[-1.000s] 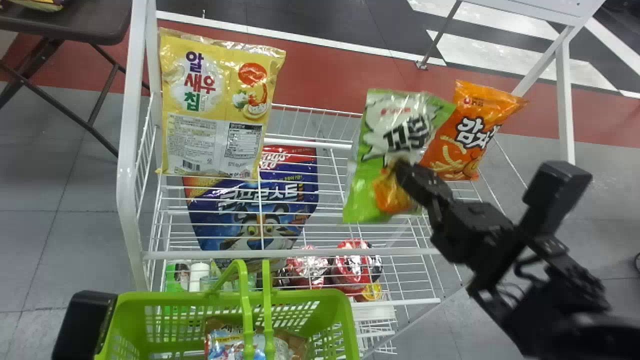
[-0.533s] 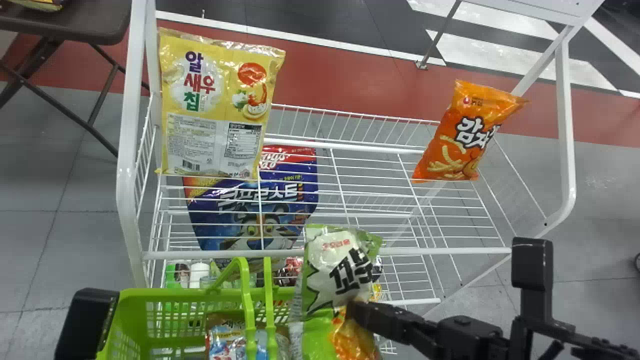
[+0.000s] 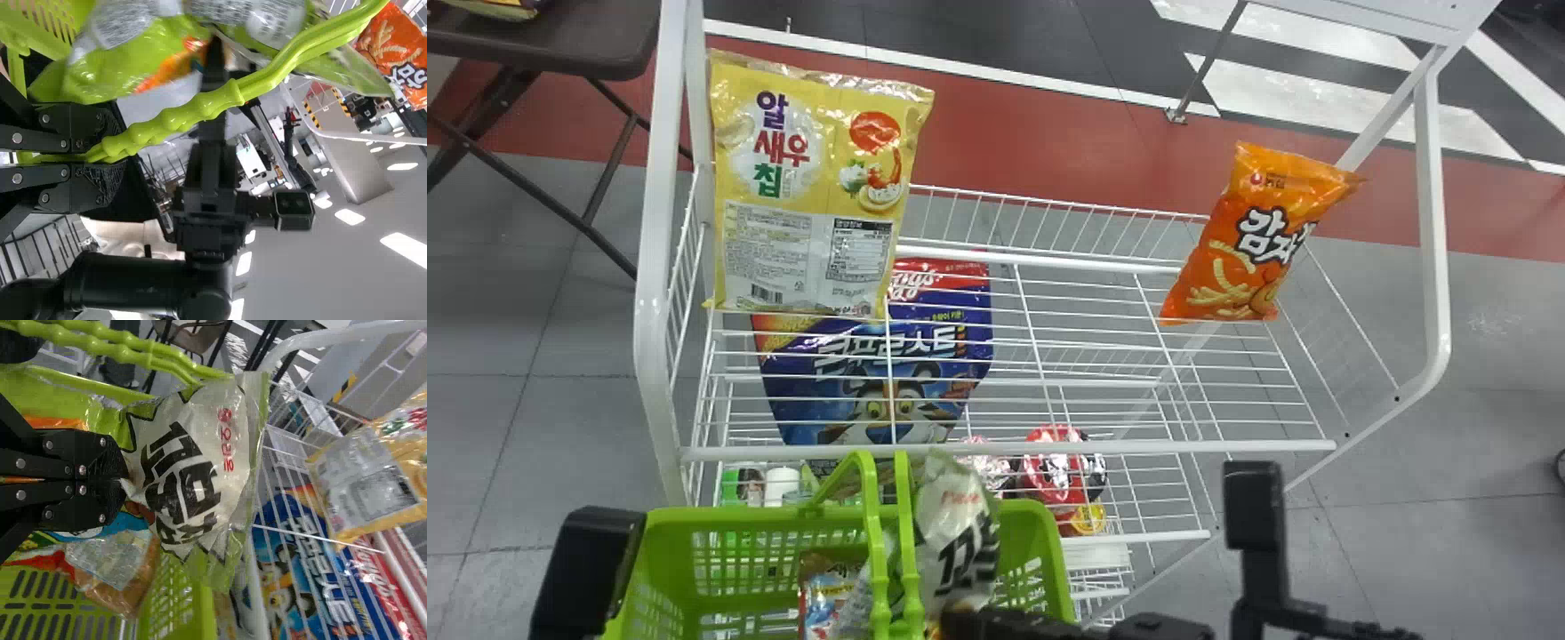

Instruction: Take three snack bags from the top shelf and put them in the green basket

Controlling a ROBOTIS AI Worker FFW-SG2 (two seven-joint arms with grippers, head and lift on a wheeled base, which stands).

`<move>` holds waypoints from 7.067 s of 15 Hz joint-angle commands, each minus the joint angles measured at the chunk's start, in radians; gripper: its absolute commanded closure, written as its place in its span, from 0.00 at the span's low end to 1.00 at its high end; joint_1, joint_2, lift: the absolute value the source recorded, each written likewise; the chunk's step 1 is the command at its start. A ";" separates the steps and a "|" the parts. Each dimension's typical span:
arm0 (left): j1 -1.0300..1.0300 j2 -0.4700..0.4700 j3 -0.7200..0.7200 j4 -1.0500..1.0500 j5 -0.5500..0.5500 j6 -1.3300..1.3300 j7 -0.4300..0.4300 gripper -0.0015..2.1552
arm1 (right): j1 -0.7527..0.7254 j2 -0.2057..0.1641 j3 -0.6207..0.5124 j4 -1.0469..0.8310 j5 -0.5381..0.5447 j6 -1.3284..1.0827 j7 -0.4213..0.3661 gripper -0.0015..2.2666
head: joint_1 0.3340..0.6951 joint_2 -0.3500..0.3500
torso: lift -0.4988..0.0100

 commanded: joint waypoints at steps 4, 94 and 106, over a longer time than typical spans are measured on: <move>0.002 0.000 0.002 -0.002 0.000 -0.004 -0.004 0.95 | 0.029 -0.037 0.233 0.166 0.092 0.008 0.003 0.99 | 1.00 0.00 | 0.90; -0.055 0.002 -0.070 -0.009 -0.009 -0.020 0.072 0.95 | 0.085 0.001 -0.189 0.010 0.087 -0.359 0.252 0.03 | 1.00 0.00 | 0.90; -0.045 0.010 -0.069 -0.008 -0.014 -0.029 0.063 0.95 | 0.273 0.001 0.204 0.169 0.288 -1.556 -0.328 0.04 | 1.00 0.00 | 0.90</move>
